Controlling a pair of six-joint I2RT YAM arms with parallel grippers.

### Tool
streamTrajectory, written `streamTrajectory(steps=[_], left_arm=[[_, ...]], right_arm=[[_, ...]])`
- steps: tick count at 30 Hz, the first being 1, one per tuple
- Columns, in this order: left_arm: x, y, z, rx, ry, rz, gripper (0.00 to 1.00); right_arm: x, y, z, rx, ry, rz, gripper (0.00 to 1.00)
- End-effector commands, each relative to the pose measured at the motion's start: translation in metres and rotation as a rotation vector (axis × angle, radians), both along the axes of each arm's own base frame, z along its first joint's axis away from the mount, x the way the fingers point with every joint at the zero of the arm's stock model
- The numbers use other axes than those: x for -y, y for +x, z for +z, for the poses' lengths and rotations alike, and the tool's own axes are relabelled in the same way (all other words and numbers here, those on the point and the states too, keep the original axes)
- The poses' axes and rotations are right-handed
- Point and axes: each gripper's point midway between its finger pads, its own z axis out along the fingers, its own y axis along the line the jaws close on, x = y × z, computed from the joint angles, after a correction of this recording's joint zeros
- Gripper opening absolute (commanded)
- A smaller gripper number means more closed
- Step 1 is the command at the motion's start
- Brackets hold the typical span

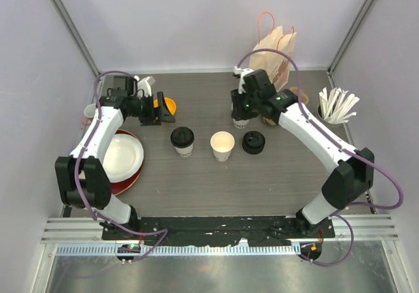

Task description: Pack the takeout coffee

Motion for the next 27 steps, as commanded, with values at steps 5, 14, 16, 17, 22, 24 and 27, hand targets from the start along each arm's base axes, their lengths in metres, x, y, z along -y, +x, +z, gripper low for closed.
streamTrajectory(steps=[5,14,16,17,22,24,27], left_arm=[[0.003,0.0,0.026,0.082,0.002,-0.031,0.77],[0.003,-0.005,0.024,0.078,0.009,-0.038,0.77],[0.004,-0.005,0.023,0.073,0.006,-0.038,0.77],[0.004,-0.005,0.024,0.076,0.004,-0.038,0.77],[0.006,-0.003,0.022,0.067,-0.006,-0.04,0.77],[0.006,-0.002,0.022,0.066,-0.008,-0.04,0.77],[0.006,-0.002,0.02,0.061,-0.008,-0.037,0.77]], right_arm=[[0.081,0.0,-0.071,-0.075,-0.19,-0.247,0.4],[0.074,0.01,-0.111,-0.133,-0.229,-0.222,0.41],[0.073,0.011,-0.118,-0.142,-0.234,-0.221,0.4],[0.074,0.011,-0.12,-0.143,-0.24,-0.224,0.38],[0.078,0.01,-0.129,-0.156,-0.266,-0.228,0.34],[0.076,0.008,-0.132,-0.171,-0.263,-0.217,0.33],[0.075,0.007,-0.137,-0.186,-0.268,-0.213,0.3]])
